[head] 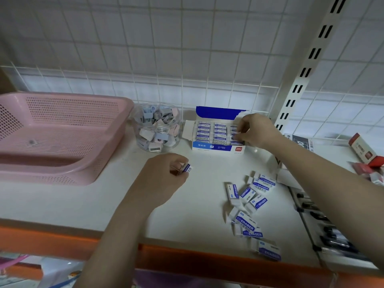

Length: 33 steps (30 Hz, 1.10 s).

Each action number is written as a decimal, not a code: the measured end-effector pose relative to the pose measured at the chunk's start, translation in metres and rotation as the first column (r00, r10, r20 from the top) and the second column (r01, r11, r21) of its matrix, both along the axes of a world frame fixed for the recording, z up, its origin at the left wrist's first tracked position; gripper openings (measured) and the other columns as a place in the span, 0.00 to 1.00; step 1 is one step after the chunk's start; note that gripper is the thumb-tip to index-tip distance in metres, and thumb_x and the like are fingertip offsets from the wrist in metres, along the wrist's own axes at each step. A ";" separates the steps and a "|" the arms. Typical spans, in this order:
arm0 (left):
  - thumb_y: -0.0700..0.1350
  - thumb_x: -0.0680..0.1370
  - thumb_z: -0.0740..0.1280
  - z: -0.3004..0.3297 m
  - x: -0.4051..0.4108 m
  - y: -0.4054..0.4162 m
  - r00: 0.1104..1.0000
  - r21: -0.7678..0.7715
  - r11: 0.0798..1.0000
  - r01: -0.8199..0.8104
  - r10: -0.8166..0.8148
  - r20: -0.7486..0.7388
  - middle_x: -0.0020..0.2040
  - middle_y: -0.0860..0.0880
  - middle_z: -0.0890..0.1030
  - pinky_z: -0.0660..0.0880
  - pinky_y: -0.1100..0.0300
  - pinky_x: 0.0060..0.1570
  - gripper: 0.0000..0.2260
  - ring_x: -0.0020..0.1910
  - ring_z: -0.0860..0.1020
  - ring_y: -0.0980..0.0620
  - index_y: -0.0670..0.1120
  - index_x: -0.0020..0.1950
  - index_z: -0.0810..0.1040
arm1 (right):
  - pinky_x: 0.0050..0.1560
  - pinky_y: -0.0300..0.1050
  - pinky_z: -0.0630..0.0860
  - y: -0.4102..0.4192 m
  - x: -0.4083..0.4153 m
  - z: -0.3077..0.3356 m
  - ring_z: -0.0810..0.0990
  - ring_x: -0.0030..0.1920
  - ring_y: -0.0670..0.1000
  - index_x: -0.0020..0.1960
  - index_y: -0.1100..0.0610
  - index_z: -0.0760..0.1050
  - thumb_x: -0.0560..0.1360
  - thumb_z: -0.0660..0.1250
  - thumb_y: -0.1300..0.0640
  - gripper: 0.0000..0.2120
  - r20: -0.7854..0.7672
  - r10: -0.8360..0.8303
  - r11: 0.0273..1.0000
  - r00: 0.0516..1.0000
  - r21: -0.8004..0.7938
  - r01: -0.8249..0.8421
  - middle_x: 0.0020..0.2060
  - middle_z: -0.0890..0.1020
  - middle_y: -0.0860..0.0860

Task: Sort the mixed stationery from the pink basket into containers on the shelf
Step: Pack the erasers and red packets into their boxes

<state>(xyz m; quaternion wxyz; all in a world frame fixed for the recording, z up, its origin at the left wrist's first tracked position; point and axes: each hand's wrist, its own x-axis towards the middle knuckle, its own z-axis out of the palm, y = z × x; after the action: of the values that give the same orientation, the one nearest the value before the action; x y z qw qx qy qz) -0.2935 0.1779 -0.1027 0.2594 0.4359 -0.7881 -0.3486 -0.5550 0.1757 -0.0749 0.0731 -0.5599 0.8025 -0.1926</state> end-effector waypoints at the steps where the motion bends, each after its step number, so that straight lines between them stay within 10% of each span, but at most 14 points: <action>1: 0.41 0.74 0.70 0.001 -0.001 -0.001 1.000 -0.004 1.000 0.002 -0.002 -0.010 0.48 0.54 0.81 0.70 0.78 0.40 0.11 0.42 0.78 0.64 0.49 0.56 0.79 | 0.44 0.44 0.76 -0.001 -0.002 -0.002 0.80 0.48 0.53 0.42 0.58 0.74 0.72 0.71 0.62 0.05 -0.004 -0.017 1.000 1.000 -0.013 0.017 0.47 0.81 0.54; 12: 0.39 0.73 0.71 0.014 -0.031 -0.027 0.991 -0.015 0.993 0.118 -0.119 -0.062 0.47 0.52 0.82 0.72 0.78 0.38 0.08 0.44 0.80 0.60 0.46 0.51 0.77 | 0.43 0.40 0.73 0.034 0.002 -0.006 0.78 0.39 0.50 0.41 0.59 0.80 0.73 0.69 0.61 0.03 -0.006 0.038 0.985 0.999 -0.170 -0.038 0.39 0.82 0.51; 21: 0.42 0.74 0.71 0.028 -0.102 -0.051 0.955 -0.164 0.942 0.292 -0.278 0.105 0.39 0.49 0.79 0.71 0.65 0.37 0.14 0.37 0.77 0.52 0.43 0.59 0.80 | 0.52 0.35 0.68 0.126 0.014 -0.011 0.78 0.56 0.47 0.67 0.48 0.72 0.77 0.65 0.48 0.19 -0.064 0.232 0.949 0.971 0.234 -0.212 0.59 0.79 0.46; 27: 0.37 0.78 0.66 0.029 -0.150 -0.056 0.925 -0.283 0.896 0.341 -0.268 0.268 0.50 0.41 0.80 0.73 0.54 0.57 0.09 0.52 0.78 0.43 0.41 0.57 0.79 | 0.51 0.37 0.67 0.142 0.027 -0.019 0.76 0.58 0.50 0.68 0.46 0.69 0.75 0.67 0.52 0.22 -0.103 0.083 0.993 0.991 0.090 -0.074 0.59 0.79 0.48; 33: 0.36 0.71 0.73 0.019 -0.158 -0.062 0.922 -0.299 0.888 0.348 -0.267 0.280 0.46 0.44 0.82 0.75 0.61 0.48 0.10 0.42 0.76 0.53 0.39 0.52 0.81 | 0.53 0.35 0.68 0.156 0.036 -0.028 0.76 0.55 0.51 0.68 0.49 0.70 0.73 0.70 0.55 0.25 0.032 -0.072 0.997 0.997 -0.017 0.073 0.56 0.74 0.51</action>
<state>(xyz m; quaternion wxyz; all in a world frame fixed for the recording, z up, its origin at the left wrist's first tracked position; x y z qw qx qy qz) -0.4511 0.1163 -0.0838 0.1790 0.2902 -0.9208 -0.1896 -0.5190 0.3320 -0.1024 0.0738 -0.5279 0.8193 -0.2112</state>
